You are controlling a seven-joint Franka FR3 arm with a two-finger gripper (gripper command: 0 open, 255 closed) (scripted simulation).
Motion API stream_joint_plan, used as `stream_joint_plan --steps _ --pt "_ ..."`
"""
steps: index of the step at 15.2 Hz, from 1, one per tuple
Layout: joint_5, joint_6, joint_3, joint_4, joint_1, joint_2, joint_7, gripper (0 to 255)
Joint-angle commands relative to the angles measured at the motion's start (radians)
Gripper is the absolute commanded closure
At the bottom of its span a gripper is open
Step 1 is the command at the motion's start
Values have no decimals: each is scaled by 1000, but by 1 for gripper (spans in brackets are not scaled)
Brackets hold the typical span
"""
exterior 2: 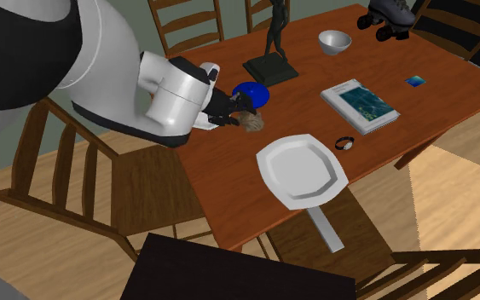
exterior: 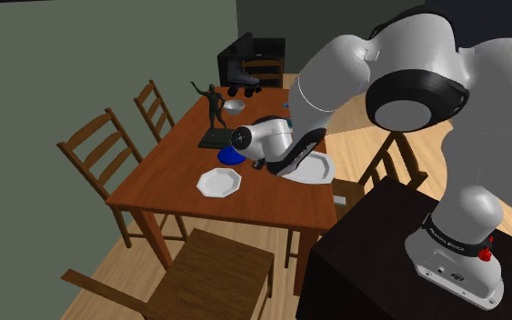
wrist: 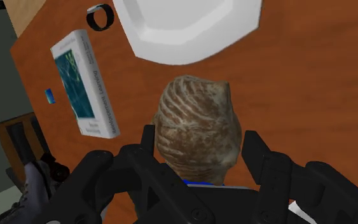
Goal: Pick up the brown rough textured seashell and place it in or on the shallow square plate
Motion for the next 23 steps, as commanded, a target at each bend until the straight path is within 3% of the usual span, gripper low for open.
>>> stream_joint_plan --steps 1,9,14,23 --pt "-45 53 -42 -70 7 -30 15 255" --pt "-240 255 -240 -292 45 -88 98 255" --pt "-398 432 -410 -396 60 -53 173 255" --pt "-387 535 -351 -350 14 121 281 255"
